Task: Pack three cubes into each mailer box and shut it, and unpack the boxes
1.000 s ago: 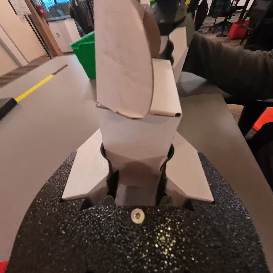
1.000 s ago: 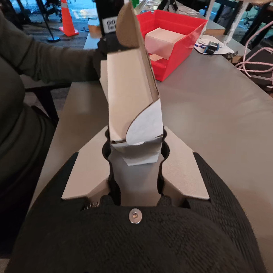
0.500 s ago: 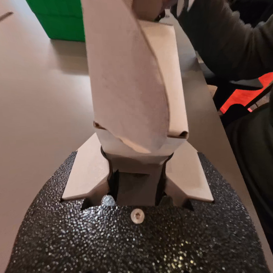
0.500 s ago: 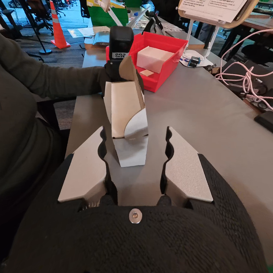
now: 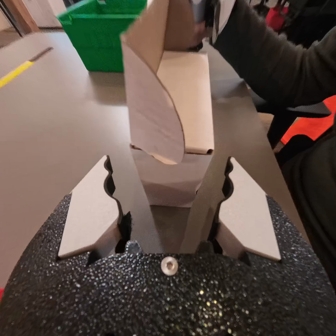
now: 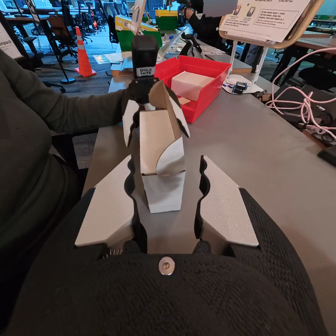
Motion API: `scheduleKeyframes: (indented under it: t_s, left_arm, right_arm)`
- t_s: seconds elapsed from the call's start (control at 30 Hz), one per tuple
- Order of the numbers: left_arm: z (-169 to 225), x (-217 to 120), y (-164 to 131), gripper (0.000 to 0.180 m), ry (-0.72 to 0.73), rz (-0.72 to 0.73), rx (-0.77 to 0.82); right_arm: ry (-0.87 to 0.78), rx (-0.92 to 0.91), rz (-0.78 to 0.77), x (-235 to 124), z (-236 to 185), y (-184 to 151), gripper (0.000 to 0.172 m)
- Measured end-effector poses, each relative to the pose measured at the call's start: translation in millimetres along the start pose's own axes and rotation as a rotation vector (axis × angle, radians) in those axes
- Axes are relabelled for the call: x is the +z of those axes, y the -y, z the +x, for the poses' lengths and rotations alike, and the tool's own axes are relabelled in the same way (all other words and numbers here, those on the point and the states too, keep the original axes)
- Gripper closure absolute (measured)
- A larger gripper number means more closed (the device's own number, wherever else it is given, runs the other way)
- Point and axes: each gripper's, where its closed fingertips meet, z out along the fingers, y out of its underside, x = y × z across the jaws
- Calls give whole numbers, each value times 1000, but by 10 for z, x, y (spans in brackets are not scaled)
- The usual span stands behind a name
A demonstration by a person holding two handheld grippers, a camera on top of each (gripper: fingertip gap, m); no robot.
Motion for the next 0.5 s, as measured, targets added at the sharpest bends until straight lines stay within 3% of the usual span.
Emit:
scheduleKeyframes:
  t_s: [0.13, 0.3, 0.5]
  left_arm:
    - [-63, -413, 357, 80, 59, 186, 53]
    - [-55, -839, 625, 91, -19, 376, -24]
    - [21, -776, 643, 104, -122, 319, -16]
  right_arm:
    - [-7, -9, 53, -49, -4, 107, 100]
    - [-9, -15, 97, -126, -18, 202, 93]
    - [137, 86, 181, -34, -85, 220, 90]
